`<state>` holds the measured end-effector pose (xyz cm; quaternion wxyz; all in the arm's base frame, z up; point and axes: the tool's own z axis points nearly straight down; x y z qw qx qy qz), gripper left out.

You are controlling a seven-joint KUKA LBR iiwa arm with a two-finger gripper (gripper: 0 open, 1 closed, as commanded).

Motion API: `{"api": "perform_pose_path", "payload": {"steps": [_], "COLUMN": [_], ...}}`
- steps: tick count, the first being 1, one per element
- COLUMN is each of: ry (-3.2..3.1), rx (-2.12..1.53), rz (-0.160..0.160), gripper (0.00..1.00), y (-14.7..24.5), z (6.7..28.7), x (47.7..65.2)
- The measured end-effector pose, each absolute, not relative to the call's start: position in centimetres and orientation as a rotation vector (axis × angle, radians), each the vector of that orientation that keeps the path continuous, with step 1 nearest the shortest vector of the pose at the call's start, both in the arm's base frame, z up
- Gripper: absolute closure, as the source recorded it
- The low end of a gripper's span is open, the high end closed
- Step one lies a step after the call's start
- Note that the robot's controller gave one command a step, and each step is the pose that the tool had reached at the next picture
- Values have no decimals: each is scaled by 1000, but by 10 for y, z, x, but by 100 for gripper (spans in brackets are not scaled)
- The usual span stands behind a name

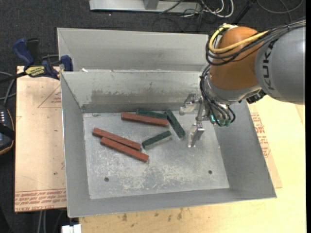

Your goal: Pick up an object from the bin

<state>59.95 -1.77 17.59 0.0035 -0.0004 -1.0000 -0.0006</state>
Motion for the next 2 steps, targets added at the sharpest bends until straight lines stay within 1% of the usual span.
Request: {"api": "perform_pose_path", "payload": {"steps": [1,2], "ry": [-3143,-3144], "rx": [-1,130], "rz": [-1,-2], "gripper": [0,100], "y": [-18,27], "z": [180,81], "x": [601,601]}}
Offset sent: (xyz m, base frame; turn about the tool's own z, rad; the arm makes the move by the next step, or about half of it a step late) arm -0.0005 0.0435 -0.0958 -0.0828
